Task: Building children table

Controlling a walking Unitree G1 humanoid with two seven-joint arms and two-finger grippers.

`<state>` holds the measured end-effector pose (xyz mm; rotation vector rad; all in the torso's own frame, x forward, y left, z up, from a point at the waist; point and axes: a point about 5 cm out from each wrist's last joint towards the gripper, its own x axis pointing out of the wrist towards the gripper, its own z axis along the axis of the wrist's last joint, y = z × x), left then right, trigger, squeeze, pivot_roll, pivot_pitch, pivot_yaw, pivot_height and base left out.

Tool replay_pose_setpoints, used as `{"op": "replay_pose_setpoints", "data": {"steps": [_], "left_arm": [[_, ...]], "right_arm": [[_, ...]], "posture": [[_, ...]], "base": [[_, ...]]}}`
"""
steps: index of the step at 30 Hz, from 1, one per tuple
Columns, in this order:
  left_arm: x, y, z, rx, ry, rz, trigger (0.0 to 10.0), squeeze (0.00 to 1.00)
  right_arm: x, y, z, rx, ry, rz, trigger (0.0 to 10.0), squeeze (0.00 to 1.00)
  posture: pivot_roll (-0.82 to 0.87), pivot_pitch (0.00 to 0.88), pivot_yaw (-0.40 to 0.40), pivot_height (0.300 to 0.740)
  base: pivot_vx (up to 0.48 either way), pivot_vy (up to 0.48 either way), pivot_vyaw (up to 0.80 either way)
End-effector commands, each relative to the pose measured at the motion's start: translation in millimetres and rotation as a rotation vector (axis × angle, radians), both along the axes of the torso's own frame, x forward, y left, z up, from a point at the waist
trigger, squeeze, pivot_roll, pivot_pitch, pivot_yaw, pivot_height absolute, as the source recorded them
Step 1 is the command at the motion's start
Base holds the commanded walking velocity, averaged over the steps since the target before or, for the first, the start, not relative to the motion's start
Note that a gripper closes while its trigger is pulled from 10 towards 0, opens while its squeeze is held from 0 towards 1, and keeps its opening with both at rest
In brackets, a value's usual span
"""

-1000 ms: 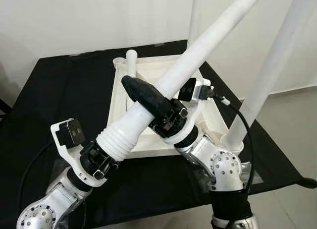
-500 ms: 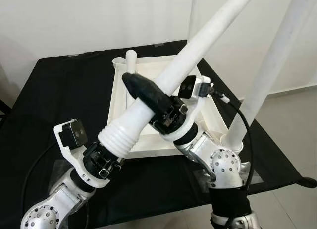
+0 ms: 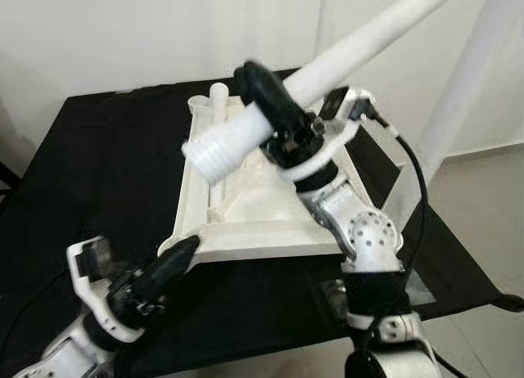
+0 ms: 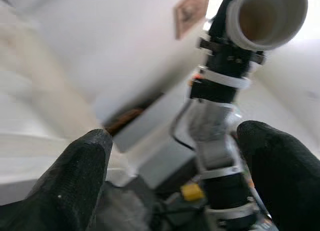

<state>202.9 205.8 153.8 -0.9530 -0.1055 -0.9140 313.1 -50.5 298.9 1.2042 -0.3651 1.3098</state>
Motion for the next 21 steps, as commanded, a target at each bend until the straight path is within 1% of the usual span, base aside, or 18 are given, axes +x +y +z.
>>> {"op": "replay_pose_setpoints", "data": {"steps": [1, 2, 3, 4, 6, 7, 8, 9, 10, 11, 12, 13, 14, 15, 16, 18, 20, 21], "left_arm": [[5.5, 20.6, -2.8, 0.072, 0.022, 0.138, 10.0, 1.00], [5.5, 20.6, -2.8, 0.072, 0.022, 0.138, 10.0, 1.00], [15.3, 31.1, -2.3, 0.111, 0.047, 0.252, 10.0, 1.00], [26.6, 40.2, -2.7, 0.172, 0.085, 0.371, 10.0, 0.50], [26.6, 40.2, -2.7, 0.172, 0.085, 0.371, 10.0, 0.50], [34.8, 46.0, -2.9, 0.222, 0.112, 0.453, 10.0, 0.00], [45.0, 47.4, -4.2, 0.339, 0.152, 0.525, 10.0, 0.00], [45.0, 47.4, -4.2, 0.339, 0.152, 0.525, 10.0, 0.00], [53.2, 46.7, -2.1, 0.422, 0.161, 0.579, 10.0, 0.00], [60.1, 41.9, 4.1, 0.493, 0.143, 0.610, 10.0, 0.00], [64.1, 38.5, 8.9, 0.532, 0.125, 0.627, 10.0, 0.00], [64.1, 38.5, 8.9, 0.532, 0.125, 0.627, 10.0, 0.00], [67.7, 32.5, 15.1, 0.597, 0.085, 0.633, 10.0, 0.00], [67.7, 32.5, 15.1, 0.597, 0.085, 0.633, 10.0, 0.00], [70.4, 26.4, 20.2, 0.648, 0.048, 0.632, 10.0, 0.00], [73.7, 18.3, 25.8, 0.683, 0.006, 0.628, 10.0, 0.00], [74.6, 16.1, 25.8, 0.689, 0.000, 0.627, 10.0, 0.00], [75.3, 13.6, 24.4, 0.701, -0.004, 0.624, 10.0, 0.00]], "right_arm": [[6.4, 8.7, -5.0, -0.112, 0.018, -0.062, 0.0, 0.00], [6.4, 8.7, -5.0, -0.112, 0.018, -0.062, 0.0, 0.00], [7.7, 14.6, -12.2, -0.226, 0.003, -0.112, 10.0, 0.00], [8.1, 20.8, -19.8, -0.345, -0.020, -0.167, 10.0, 0.00], [8.1, 20.8, -19.8, -0.345, -0.020, -0.167, 10.0, 0.00], [8.1, 25.3, -25.7, -0.433, -0.044, -0.207, 10.0, 0.00], [8.0, 30.6, -34.7, -0.555, -0.075, -0.257, 10.0, 0.00], [8.0, 30.6, -34.7, -0.555, -0.075, -0.257, 10.0, 0.00], [6.5, 34.4, -42.3, -0.645, -0.106, -0.287, 10.0, 0.00], [2.2, 37.6, -49.6, -0.738, -0.158, -0.304, 10.0, 0.00], [-1.0, 39.4, -54.3, -0.794, -0.193, -0.311, 10.0, 0.00], [-1.0, 39.4, -54.3, -0.794, -0.193, -0.311, 10.0, 0.00], [-10.2, 40.7, -58.1, -0.832, -0.257, -0.269, 10.0, 0.00], [-10.2, 40.7, -58.1, -0.832, -0.257, -0.269, 10.0, 0.00], [-20.3, 40.4, -61.7, -0.866, -0.320, -0.219, 10.0, 0.00], [-33.7, 37.8, -68.3, -0.914, -0.402, -0.155, 10.0, 0.00], [-35.2, 35.9, -70.3, -0.930, -0.416, -0.153, 10.0, 0.00], [-34.2, 33.4, -72.0, -0.952, -0.423, -0.172, 10.0, 0.00]], "posture": [[-0.01, 0.118, 0.033, 0.740], [-0.01, 0.118, 0.033, 0.740], [-0.01, 0.119, 0.031, 0.740], [-0.01, 0.119, 0.031, 0.740], [-0.01, 0.119, 0.031, 0.740], [-0.01, 0.120, 0.029, 0.740], [-0.01, 0.120, 0.029, 0.740], [-0.01, 0.120, 0.029, 0.740], [-0.01, 0.121, 0.028, 0.740], [-0.01, 0.123, 0.029, 0.740], [-0.01, 0.123, 0.029, 0.740], [-0.01, 0.123, 0.029, 0.740], [-0.01, 0.125, 0.032, 0.740], [-0.01, 0.125, 0.032, 0.740], [-0.01, 0.126, 0.032, 0.740], [-0.02, 0.126, 0.033, 0.740], [-0.02, 0.125, 0.033, 0.740], [-0.02, 0.124, 0.034, 0.740]], "base": [[0.000, 0.000, 0.00], [0.000, 0.000, 0.00], [0.000, 0.000, 0.00], [0.000, 0.000, 0.00], [0.000, 0.000, 0.00], [0.000, 0.000, 0.00], [0.000, 0.000, 0.00], [0.000, 0.000, 0.00], [0.000, 0.000, 0.00], [0.000, 0.000, 0.00], [0.000, 0.000, 0.00], [0.000, 0.000, 0.00], [0.000, 0.480, 0.00], [0.000, 0.480, 0.00], [0.000, 0.480, 0.00], [0.000, 0.480, 0.00], [0.000, 0.480, 0.00], [0.000, 0.480, 0.00]]}}
